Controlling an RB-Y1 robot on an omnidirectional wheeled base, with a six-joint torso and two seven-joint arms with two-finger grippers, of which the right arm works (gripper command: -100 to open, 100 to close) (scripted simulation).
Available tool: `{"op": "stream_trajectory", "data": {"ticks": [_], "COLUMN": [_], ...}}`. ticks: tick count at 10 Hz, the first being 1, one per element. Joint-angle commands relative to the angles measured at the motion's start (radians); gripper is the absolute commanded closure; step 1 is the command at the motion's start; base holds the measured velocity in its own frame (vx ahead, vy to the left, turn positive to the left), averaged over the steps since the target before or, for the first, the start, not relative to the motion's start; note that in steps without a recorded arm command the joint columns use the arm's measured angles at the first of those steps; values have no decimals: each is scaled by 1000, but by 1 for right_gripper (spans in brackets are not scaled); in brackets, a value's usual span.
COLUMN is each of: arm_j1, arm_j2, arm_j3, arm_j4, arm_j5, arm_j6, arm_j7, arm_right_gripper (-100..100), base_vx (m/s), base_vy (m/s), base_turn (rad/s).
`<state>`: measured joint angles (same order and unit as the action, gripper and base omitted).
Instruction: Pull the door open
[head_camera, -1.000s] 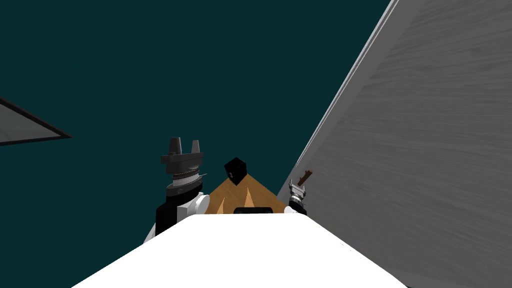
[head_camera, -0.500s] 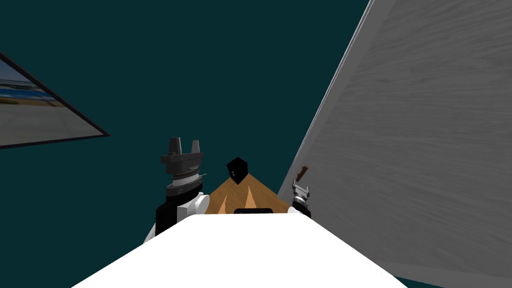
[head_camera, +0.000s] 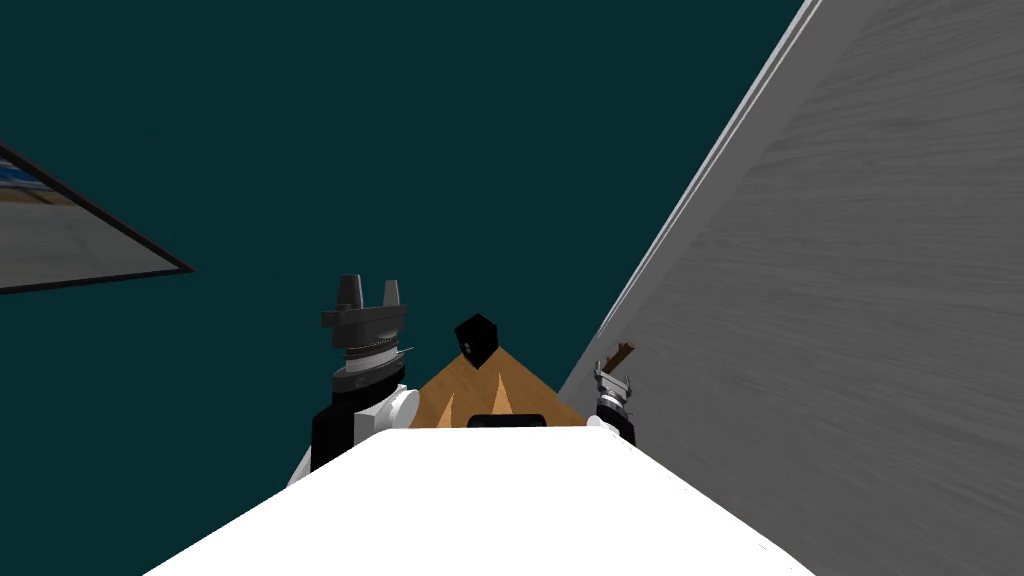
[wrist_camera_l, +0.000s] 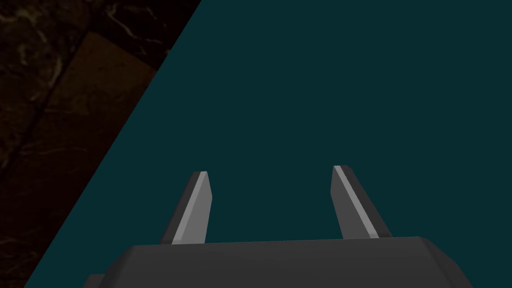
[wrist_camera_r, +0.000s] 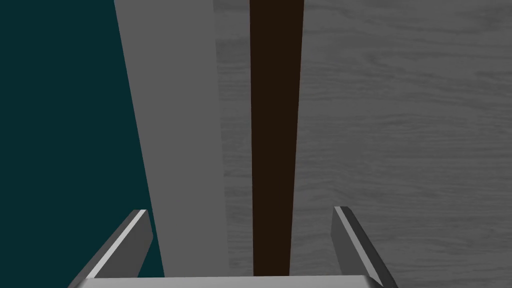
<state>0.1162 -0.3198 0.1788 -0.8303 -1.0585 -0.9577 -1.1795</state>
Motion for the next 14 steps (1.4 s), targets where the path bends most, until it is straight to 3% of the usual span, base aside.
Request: {"op": "stream_trajectory", "data": {"ticks": [1, 5, 7, 8, 9, 10, 11, 14], "arm_j1": [-8, -47, -62, -62, -76, -65, -65, -65], "arm_j2": [-7, -65, -88, -88, -109, -90, -90, -90], "arm_j3": [-4, -50, -69, -69, -85, -71, -71, -71], "arm_j4": [32, 176, 222, 222, 259, 249, 249, 249], "arm_j5": [6, 43, 58, 58, 71, 68, 68, 68], "arm_j6": [-3, 1, 4, 4, 6, 1, 1, 1], "arm_j7": [-31, -174, -225, -225, -262, -245, -245, -245], "arm_right_gripper": [-100, -100, -100, -100, -100, -100, 100, 100], "base_vx": [30, 56, 85, 37, 33, 12, -7, -4], "base_vy": [-1, 2, 4, -1, 20, 15, 5, -5], "base_turn": [27, 80, 71, 11, 67, 9, 2, -8]}}
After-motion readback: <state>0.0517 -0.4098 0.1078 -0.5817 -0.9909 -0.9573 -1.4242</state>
